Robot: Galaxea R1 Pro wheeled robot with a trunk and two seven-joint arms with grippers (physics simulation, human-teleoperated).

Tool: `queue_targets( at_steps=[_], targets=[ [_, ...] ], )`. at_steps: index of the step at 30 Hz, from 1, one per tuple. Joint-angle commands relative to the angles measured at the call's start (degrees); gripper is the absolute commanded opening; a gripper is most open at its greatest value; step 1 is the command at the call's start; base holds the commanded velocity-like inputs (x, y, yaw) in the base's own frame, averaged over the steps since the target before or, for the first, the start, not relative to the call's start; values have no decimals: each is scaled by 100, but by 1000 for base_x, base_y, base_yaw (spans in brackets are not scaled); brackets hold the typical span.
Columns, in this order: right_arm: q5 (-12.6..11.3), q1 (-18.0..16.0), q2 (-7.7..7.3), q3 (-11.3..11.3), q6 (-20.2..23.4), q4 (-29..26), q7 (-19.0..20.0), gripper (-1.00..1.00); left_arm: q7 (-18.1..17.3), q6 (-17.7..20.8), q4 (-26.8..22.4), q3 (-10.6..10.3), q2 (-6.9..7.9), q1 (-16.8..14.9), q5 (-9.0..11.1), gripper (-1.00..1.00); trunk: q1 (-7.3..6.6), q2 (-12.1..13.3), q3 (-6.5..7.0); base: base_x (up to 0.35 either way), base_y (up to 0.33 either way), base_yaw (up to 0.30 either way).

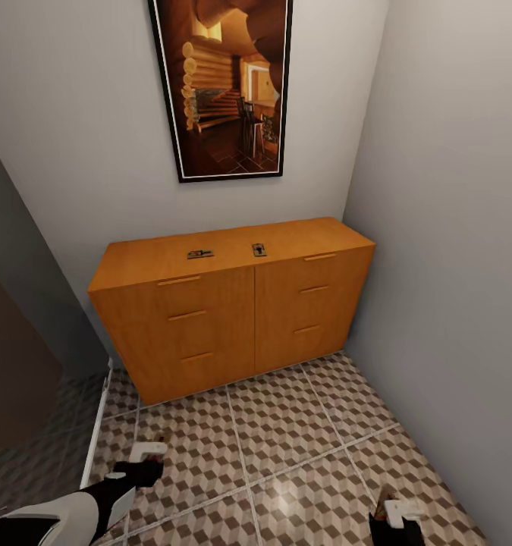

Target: Take the four mousetraps from the cabinet in the bathroom and place them on the bathroom floor. Make sure all four end up on the same floor surface, and ensure that at least two of them are either under or directly next to the same bathroom sink.

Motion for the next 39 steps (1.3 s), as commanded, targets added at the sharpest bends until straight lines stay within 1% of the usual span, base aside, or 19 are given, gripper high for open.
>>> queue_targets(
  at_steps=[1,2,3,6,8,9,11,14,15,16,17,18,20,23,27,32,39],
  targets=[
    [57,-3,-1,-23,70,-130,-3,-100,31,-226,26,-29,58,91,-10,-100,0,-3,-4,0,0,0],
    [58,-3,-6,-23,123,-216,11,-100,14,-374,29,-29,107,179,-7,-100,0,-3,-4,0,0,0],
    [59,-3,-7,-23,141,-246,25,-100,-5,-436,30,-29,126,221,-4,-100,0,-3,-4,0,0,0],
    [62,-2,-26,-23,178,-328,229,-100,-139,-662,31,-23,186,401,3,-100,0,-3,-4,0,0,0],
    [63,-2,-103,-23,180,-352,596,-100,-193,-795,29,-22,232,510,5,-100,0,-3,-4,0,0,0],
    [63,-2,-126,-23,180,-355,707,-100,-201,-817,30,-22,246,535,6,-100,0,-3,-4,0,0,0],
    [68,-2,-236,-28,181,-363,1115,-100,-218,-869,31,-21,298,618,6,-100,0,-3,-4,0,0,0],
    [66,-3,-349,-44,181,-349,1361,-100,-227,-909,31,-15,378,739,36,-100,0,-3,-4,0,0,0],
    [64,1,-378,-55,179,-330,1420,-100,-229,-976,31,-13,436,781,108,-100,0,-3,-4,0,0,0],
    [64,-1,-389,-61,174,-318,1450,-100,-230,-1083,32,-13,469,805,257,-100,0,-3,-4,0,0,0],
    [64,0,-391,-62,172,-316,1456,-100,-228,-1121,32,-13,475,811,325,-100,0,-3,-4,0,0,0],
    [63,2,-393,-61,156,-312,1465,-100,-223,-1197,33,-12,482,820,476,-100,0,-3,-4,0,0,0],
    [65,0,-393,-59,39,-307,1474,-100,-217,-1306,36,-12,463,843,782,-100,0,-3,-4,0,0,0],
    [70,0,-397,-59,-186,-299,1473,-100,-208,-1360,40,-12,382,861,1010,-100,0,-3,-4,0,0,0],
    [71,-1,-403,-74,-313,-291,1472,-100,-198,-1376,42,-12,280,901,1099,-100,0,-3,-4,0,0,0],
    [72,-1,-408,-91,-342,-289,1472,-100,-197,-1373,42,-12,151,942,1118,-100,0,-3,-4,0,0,0],
    [72,1,-409,-93,-354,-289,1462,-100,-218,-1356,42,-12,131,949,1121,-100,0,-3,-4,0,0,0]
  ],
)
